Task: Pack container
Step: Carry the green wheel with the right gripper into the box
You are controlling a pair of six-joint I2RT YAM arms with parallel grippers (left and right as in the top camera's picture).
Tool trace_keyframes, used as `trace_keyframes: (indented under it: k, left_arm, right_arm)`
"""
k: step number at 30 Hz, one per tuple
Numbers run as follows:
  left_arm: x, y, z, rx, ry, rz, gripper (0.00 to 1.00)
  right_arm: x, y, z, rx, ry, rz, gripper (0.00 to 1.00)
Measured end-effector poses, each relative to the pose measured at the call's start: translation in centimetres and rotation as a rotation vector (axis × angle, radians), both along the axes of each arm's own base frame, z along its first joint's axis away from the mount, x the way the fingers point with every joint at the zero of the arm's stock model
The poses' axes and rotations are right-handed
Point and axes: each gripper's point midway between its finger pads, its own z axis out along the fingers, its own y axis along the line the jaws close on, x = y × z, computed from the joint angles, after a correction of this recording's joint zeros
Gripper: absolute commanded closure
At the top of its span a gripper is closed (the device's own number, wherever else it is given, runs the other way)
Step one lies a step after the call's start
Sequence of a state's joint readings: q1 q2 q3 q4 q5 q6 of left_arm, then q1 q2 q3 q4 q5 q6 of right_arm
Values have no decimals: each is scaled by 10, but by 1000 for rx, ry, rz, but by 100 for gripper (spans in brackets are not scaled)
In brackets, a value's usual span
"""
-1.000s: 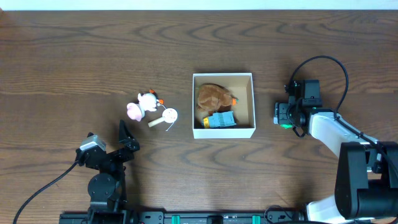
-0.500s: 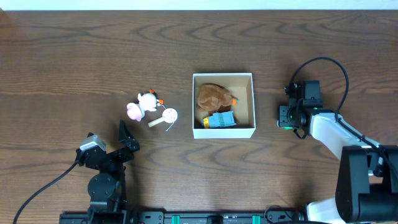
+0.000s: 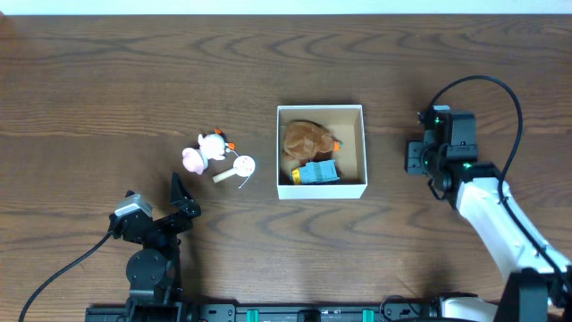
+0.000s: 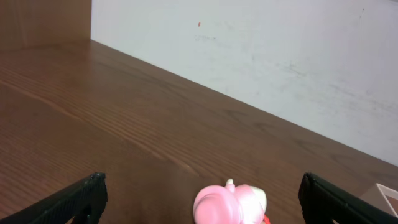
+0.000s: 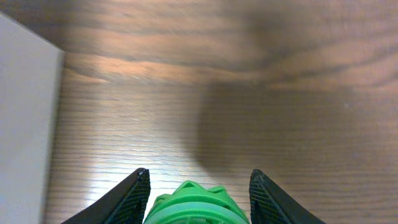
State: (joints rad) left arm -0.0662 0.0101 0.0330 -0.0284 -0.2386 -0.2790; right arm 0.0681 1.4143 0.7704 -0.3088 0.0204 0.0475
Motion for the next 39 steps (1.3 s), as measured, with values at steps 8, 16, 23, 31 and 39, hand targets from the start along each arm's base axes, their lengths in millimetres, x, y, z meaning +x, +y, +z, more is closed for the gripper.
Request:
trace_keyframes:
  k: [8, 16, 23, 31, 39]
  left_arm:
    - [0, 0, 0, 0, 0, 0, 2]
    - [0, 0, 0, 0, 0, 0, 2]
    - [0, 0, 0, 0, 0, 0, 2]
    - [0, 0, 0, 0, 0, 0, 2]
    - [0, 0, 0, 0, 0, 0, 2]
  right_arm:
    - [3, 66, 59, -5, -144, 194, 55]
    - [-3, 128, 96, 14, -235, 359, 53]
    - [-23, 175, 99, 26, -253, 496, 51]
    - [-26, 218, 71, 4, -233, 619, 46]
    - [-34, 239, 38, -24, -170, 688, 45]
